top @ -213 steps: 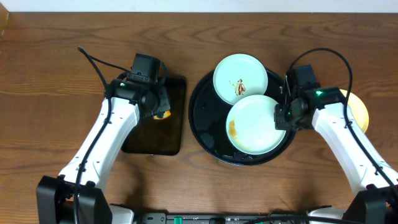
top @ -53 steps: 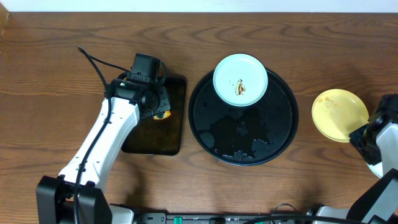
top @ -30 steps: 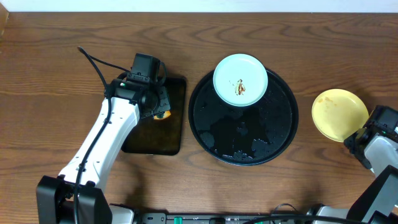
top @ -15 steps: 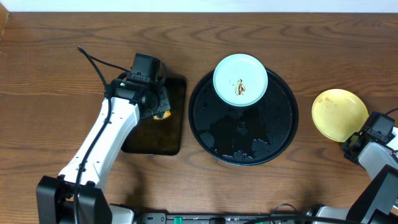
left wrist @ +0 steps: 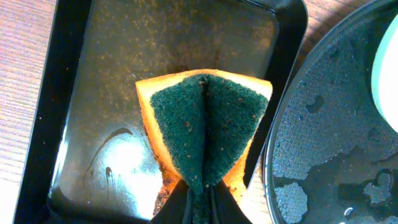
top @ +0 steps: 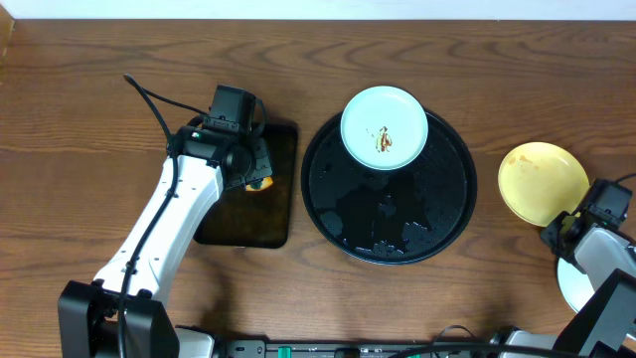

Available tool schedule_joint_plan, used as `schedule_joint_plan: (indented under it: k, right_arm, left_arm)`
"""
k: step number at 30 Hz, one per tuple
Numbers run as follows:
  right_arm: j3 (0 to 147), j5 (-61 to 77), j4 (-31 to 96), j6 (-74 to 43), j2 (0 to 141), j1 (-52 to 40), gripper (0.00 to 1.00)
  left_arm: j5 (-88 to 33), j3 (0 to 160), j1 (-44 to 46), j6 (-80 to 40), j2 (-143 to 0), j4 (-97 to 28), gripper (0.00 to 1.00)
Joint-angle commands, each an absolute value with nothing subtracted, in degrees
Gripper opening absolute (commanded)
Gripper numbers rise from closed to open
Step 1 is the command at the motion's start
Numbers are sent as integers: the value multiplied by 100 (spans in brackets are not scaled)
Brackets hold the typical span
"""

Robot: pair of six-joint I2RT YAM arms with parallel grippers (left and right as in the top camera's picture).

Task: Clean dirty plates on tray and stack at the side

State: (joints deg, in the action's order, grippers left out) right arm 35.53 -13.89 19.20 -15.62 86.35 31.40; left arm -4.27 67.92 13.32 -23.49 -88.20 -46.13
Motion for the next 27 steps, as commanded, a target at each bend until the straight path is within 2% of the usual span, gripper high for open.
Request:
schedule_joint_plan:
  k: [1,18,27]
  right_arm:
    - [3402,-703,2062,-1669,8785,3168,1]
    - [3726,-246,2939,-1667,7719,3127,1]
    - [4237,34,3234,-1411,7225,2803,1]
  left_arm:
    - [-360,6770,1319,-2255,-8853,-4628,8]
    - [-357,6770,1319,-2255,-8853,-4626,8]
    - [-357,6770,1319,-2255,-8853,-4626,8]
